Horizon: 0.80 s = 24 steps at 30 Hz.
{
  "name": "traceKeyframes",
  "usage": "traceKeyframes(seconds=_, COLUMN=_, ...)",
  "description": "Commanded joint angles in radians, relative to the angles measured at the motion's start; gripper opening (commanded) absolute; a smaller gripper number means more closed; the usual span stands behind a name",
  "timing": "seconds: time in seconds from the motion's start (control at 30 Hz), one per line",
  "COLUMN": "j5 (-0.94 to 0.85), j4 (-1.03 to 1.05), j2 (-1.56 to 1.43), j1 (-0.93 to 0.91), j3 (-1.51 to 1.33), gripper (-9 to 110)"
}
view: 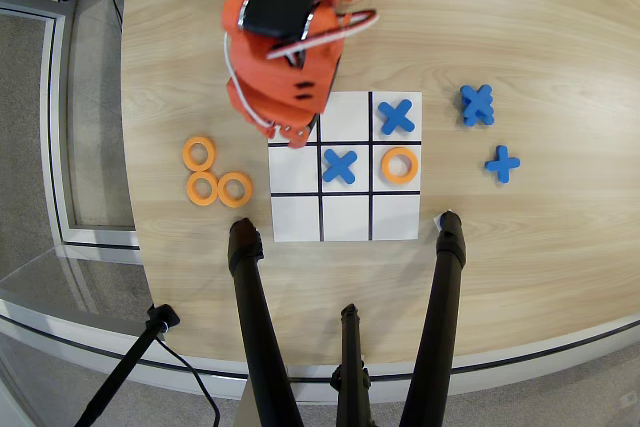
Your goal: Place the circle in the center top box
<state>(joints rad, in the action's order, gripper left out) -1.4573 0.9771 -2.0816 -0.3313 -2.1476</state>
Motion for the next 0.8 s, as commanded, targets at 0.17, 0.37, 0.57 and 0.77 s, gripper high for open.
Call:
traceKeyframes(seconds=0.17, j5=0.008, j4=-0.048, j2=0.281, j1=-0.072, j3=0.27, gripper=11)
traceKeyframes(seconds=0.37, j5=0.025, j4=-0.051, j2=0.456, j1=-0.094, j3=0.426, gripper=13)
traceKeyframes(seconds=0.57, j5=0.06, j4=-0.051, j2=0.615, j1=-0.098, j3=0.569, gripper=13)
traceKeyframes(seconds=0.77, j5=0.081, j4=-0.087, j2=0.762, j1=-0.098, j3=0.664, gripper=13)
